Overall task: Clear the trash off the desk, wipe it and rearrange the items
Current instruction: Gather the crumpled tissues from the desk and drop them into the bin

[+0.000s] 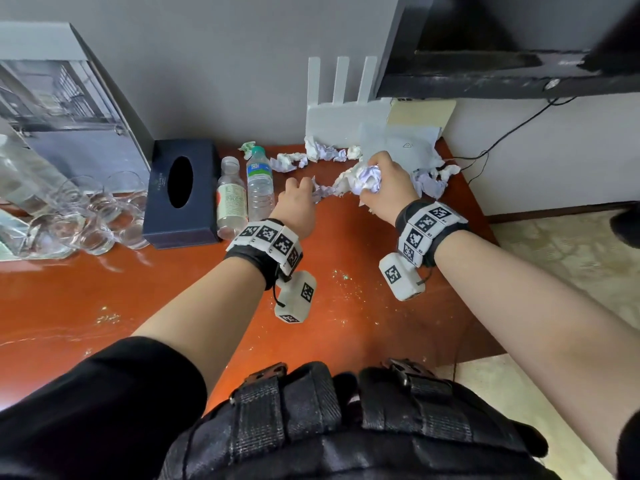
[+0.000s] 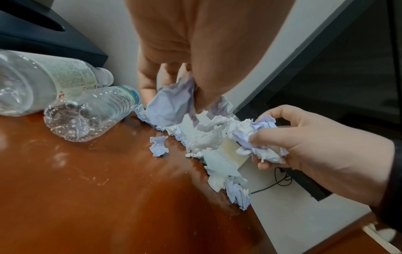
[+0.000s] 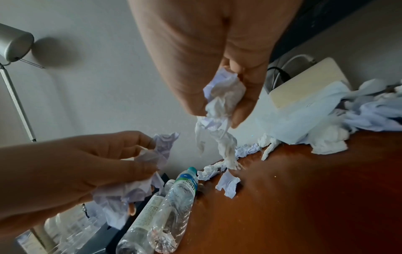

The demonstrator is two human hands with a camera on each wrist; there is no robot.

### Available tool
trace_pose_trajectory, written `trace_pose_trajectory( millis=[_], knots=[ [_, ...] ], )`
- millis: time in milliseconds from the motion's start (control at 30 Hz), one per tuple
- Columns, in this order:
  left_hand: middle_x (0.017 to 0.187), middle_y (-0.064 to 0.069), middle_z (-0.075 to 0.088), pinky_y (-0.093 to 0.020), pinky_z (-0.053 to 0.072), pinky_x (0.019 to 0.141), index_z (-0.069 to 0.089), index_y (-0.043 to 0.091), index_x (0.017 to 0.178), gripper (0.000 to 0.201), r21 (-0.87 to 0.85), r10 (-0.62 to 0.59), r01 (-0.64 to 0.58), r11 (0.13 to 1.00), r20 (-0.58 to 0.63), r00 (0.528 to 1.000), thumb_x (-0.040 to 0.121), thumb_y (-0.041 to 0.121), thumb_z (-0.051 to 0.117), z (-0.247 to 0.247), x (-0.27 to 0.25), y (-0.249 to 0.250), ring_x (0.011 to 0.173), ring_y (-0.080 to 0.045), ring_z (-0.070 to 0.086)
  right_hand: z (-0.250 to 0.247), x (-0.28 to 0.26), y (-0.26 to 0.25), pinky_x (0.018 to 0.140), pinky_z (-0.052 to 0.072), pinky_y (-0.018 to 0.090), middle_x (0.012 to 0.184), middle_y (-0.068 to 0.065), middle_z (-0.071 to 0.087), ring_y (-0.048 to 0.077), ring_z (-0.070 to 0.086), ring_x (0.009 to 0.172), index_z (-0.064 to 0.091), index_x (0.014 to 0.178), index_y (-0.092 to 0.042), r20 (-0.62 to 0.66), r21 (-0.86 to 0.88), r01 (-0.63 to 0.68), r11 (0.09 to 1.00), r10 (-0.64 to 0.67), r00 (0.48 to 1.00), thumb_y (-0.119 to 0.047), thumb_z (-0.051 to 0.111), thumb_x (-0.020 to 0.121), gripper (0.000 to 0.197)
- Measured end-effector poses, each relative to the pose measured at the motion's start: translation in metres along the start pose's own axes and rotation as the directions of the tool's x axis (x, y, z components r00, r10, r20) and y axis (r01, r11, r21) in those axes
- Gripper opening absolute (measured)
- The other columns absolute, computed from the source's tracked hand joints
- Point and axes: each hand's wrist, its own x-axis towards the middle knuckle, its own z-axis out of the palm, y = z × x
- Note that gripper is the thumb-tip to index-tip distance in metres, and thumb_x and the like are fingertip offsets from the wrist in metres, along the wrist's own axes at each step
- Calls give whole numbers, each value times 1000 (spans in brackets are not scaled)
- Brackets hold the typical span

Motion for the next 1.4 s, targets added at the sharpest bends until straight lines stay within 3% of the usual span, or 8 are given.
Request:
trace_pose_trajectory(
  millis=[167, 267, 400, 500, 667, 833, 1067, 1400],
  knots=[
    [129, -19, 37, -46, 41, 94, 36, 4, 133, 37, 10, 87, -87, 996, 14, 996, 97, 10, 42, -2, -33, -2, 115, -39, 48, 4, -48, -1, 73, 43, 30, 106, 18, 57, 33, 57, 93, 43, 117, -6, -50, 35, -35, 999, 37, 998, -5, 58, 81, 39],
    [128, -20, 38, -45, 42, 90, 38, 4, 130, 34, 23, 150, -151, 988, 38, 988, 98, 11, 42, 0, -53, -3, 112, -40, 50, 7, -80, -1, 74, 41, 27, 108, 16, 56, 29, 56, 94, 44, 118, -9, -84, 58, -92, 994, 97, 992, -6, 57, 81, 39],
    [127, -19, 38, -46, 45, 87, 40, 8, 129, 32, -7, 189, -189, 982, 108, 976, 97, 9, 41, 11, -76, -3, 109, -40, 52, 12, -124, -2, 79, 45, 31, 111, 13, 53, 26, 53, 98, 43, 121, -10, -96, 75, -154, 985, 161, 982, -6, 60, 82, 43],
    [124, -18, 39, -45, 45, 84, 41, 9, 128, 31, -8, 211, -212, 977, 150, 966, 97, 7, 40, 21, -92, 2, 107, -41, 51, 11, -152, 0, 75, 40, 27, 109, 10, 51, 20, 48, 94, 43, 121, -9, -101, 65, -192, 979, 198, 975, -4, 58, 82, 42],
    [123, -17, 39, -40, 44, 82, 41, 8, 127, 29, -26, 266, -266, 964, 186, 946, 98, 10, 37, 32, -107, 16, 104, -38, 52, 4, -186, 15, 73, 43, 29, 111, 11, 51, 23, 51, 94, 42, 120, -12, -140, 103, -248, 963, 261, 955, -5, 56, 83, 40],
    [124, -16, 38, -48, 47, 89, 41, 10, 126, 30, -26, 299, -302, 953, 243, 923, 97, 8, 37, 48, -120, 45, 105, -38, 52, -7, -216, 40, 73, 46, 29, 114, 12, 51, 24, 55, 93, 41, 121, -15, -164, 121, -321, 939, 338, 927, -6, 56, 83, 42],
    [125, -15, 36, -45, 49, 86, 40, 11, 128, 31, -28, 318, -327, 945, 318, 893, 97, 9, 36, 89, -151, 96, 102, -36, 53, -33, -267, 88, 76, 38, 27, 114, 9, 51, 21, 48, 94, 43, 120, -14, -174, 157, -387, 909, 411, 895, -4, 56, 81, 43],
    [125, -16, 38, -44, 47, 89, 41, 10, 128, 30, -47, 346, -356, 933, 383, 856, 98, 10, 36, 170, -214, 167, 101, -35, 53, -59, -352, 177, 69, 35, 28, 100, 6, 48, 25, 47, 86, 44, 114, -9, -173, 165, -421, 892, 447, 878, -3, 55, 79, 37]
  ],
)
